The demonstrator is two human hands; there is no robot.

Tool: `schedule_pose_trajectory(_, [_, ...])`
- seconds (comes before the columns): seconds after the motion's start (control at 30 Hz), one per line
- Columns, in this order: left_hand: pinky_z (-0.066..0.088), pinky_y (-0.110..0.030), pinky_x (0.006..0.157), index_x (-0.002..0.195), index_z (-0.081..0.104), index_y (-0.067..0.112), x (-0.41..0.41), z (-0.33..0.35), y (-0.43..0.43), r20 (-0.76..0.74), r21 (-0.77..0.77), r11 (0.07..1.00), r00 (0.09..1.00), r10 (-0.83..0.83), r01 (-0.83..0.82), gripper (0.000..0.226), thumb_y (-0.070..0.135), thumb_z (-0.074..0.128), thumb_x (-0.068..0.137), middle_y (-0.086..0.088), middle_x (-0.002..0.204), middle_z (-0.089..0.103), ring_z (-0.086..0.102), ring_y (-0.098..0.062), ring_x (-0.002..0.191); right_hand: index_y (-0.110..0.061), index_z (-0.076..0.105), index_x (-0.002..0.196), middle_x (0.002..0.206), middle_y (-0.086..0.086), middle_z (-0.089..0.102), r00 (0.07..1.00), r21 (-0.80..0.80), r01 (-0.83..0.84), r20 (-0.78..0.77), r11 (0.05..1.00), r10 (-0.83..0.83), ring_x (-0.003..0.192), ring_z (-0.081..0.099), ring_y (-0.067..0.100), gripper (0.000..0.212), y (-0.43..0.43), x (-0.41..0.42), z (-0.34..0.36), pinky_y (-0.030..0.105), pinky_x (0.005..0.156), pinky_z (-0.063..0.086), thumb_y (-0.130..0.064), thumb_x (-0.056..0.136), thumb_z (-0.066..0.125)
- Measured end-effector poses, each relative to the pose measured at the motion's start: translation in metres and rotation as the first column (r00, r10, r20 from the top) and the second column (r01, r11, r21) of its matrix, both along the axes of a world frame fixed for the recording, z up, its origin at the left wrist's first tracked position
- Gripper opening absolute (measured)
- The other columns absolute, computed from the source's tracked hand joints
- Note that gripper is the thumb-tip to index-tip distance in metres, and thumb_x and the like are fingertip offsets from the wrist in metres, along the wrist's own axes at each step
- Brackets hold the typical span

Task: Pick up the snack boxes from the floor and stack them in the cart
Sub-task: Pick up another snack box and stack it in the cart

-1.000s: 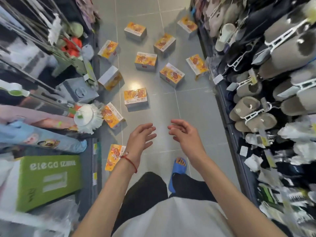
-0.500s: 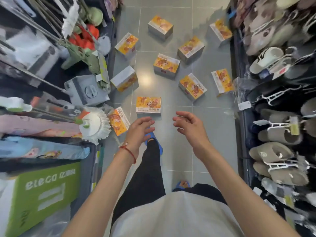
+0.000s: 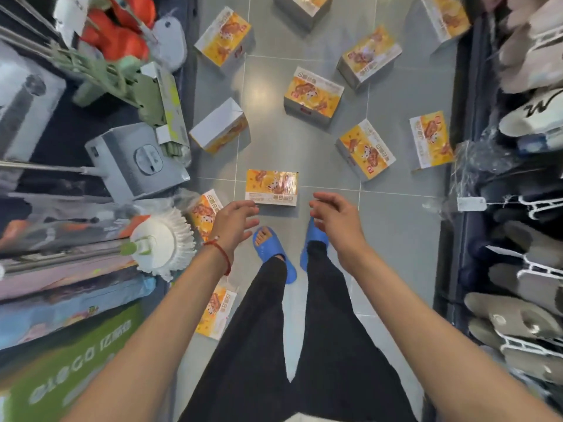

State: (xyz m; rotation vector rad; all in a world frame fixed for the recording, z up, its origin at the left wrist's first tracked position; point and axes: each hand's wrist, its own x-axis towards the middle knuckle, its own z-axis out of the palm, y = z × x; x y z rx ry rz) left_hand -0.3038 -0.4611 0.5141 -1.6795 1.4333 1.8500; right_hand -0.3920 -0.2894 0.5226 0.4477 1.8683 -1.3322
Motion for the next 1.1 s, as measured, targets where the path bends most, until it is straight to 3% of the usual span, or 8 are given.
schedule_pose_trajectory(0.17, [0.052, -0.028, 0.078, 0.101, 0.065, 0.020, -0.034, -0.087, -0.016, 0.113, 0.021, 0.997, 0.991, 0.073, -0.076, 0.015, 0.007, 0.057, 0.097, -0.003, 0.109, 0.069, 0.066, -0.019, 0.097, -0.018, 0.067, 0.118, 0.101, -0.006, 0.069, 0.994, 0.054, -0.107, 0.016, 0.993, 0.107, 0.094, 0.064, 0.012, 0.023, -0.015, -0.043, -0.078, 0.028, 0.090, 0.054, -0.007, 0.101, 0.058])
schedule_pose_trajectory(0.47, [0.051, -0.038, 0.093, 0.112, 0.064, 0.013, -0.053, -0.272, -0.044, 0.274, -0.014, 1.000, 0.962, 0.009, -0.005, 0.018, 0.012, 0.052, 0.098, -0.010, 0.116, 0.062, 0.059, -0.026, 0.107, -0.028, 0.064, 0.111, 0.120, 0.016, 0.071, 0.979, 0.235, -0.128, 0.186, 0.964, 0.084, 0.115, 0.067, 0.034, 0.025, -0.028, -0.080, -0.274, 0.051, 0.106, 0.053, -0.016, 0.089, 0.058])
schedule_pose_trajectory(0.6, [0.051, -0.048, 0.103, 0.109, 0.066, 0.018, -0.052, -0.354, -0.058, 0.311, -0.072, 0.995, 0.950, -0.038, 0.063, 0.019, 0.023, 0.060, 0.092, -0.010, 0.123, 0.066, 0.061, -0.029, 0.113, -0.018, 0.065, 0.127, 0.124, 0.011, 0.068, 0.974, 0.257, -0.129, 0.214, 0.958, 0.074, 0.119, 0.063, 0.029, 0.034, -0.039, -0.082, -0.360, 0.046, 0.106, 0.052, -0.014, 0.093, 0.063])
schedule_pose_trajectory(0.67, [0.050, -0.041, 0.103, 0.111, 0.065, 0.020, -0.053, -0.391, -0.064, 0.328, -0.112, 0.987, 0.942, -0.071, 0.114, 0.020, 0.028, 0.062, 0.093, -0.007, 0.125, 0.065, 0.058, -0.027, 0.109, -0.018, 0.062, 0.132, 0.124, 0.007, 0.068, 0.971, 0.264, -0.139, 0.226, 0.954, 0.079, 0.117, 0.062, 0.025, 0.039, -0.044, -0.081, -0.403, 0.042, 0.099, 0.052, -0.016, 0.093, 0.065])
schedule_pose_trajectory(0.77, [0.035, -0.025, 0.094, 0.137, 0.055, 0.013, -0.055, -0.448, -0.074, 0.319, -0.129, 0.979, 0.941, -0.108, 0.156, 0.047, 0.032, 0.064, 0.095, -0.005, 0.136, 0.057, 0.053, -0.024, 0.122, -0.020, 0.055, 0.139, 0.123, 0.003, 0.065, 0.961, 0.273, -0.156, 0.265, 0.949, 0.081, 0.108, 0.059, 0.020, 0.047, -0.052, -0.081, -0.462, 0.041, 0.098, 0.050, -0.025, 0.094, 0.069])
schedule_pose_trajectory(0.87, [0.034, -0.032, 0.104, 0.152, 0.038, 0.011, -0.059, -0.503, -0.088, 0.296, -0.159, 0.972, 0.948, -0.122, 0.174, 0.072, 0.039, 0.067, 0.093, -0.009, 0.156, 0.040, 0.043, -0.028, 0.140, -0.020, 0.046, 0.147, 0.136, 0.005, 0.061, 0.964, 0.241, -0.113, 0.262, 0.964, 0.048, 0.122, 0.060, 0.023, 0.067, -0.062, -0.082, -0.519, 0.048, 0.111, 0.047, -0.030, 0.090, 0.078])
schedule_pose_trajectory(0.97, [0.036, -0.040, 0.114, 0.154, 0.033, 0.014, -0.065, -0.548, -0.099, 0.265, -0.160, 0.965, 0.951, -0.160, 0.207, 0.083, 0.048, 0.070, 0.088, -0.009, 0.158, 0.035, 0.042, -0.028, 0.141, -0.017, 0.038, 0.153, 0.148, 0.005, 0.056, 0.971, 0.215, -0.109, 0.233, 0.970, 0.057, 0.133, 0.056, 0.020, 0.089, -0.070, -0.085, -0.564, 0.044, 0.117, 0.042, -0.038, 0.081, 0.086])
schedule_pose_trajectory(1.1, [0.047, -0.026, 0.079, 0.141, 0.042, 0.016, -0.068, -0.592, -0.101, 0.175, -0.075, 0.979, 0.969, -0.172, 0.187, 0.066, 0.043, 0.072, 0.089, 0.002, 0.122, 0.063, 0.063, -0.011, 0.103, -0.020, 0.052, 0.132, 0.119, -0.001, 0.074, 0.965, 0.110, -0.141, 0.235, 0.984, 0.112, 0.105, 0.074, 0.014, 0.054, -0.074, -0.083, -0.600, 0.041, 0.100, 0.057, -0.035, 0.088, 0.081])
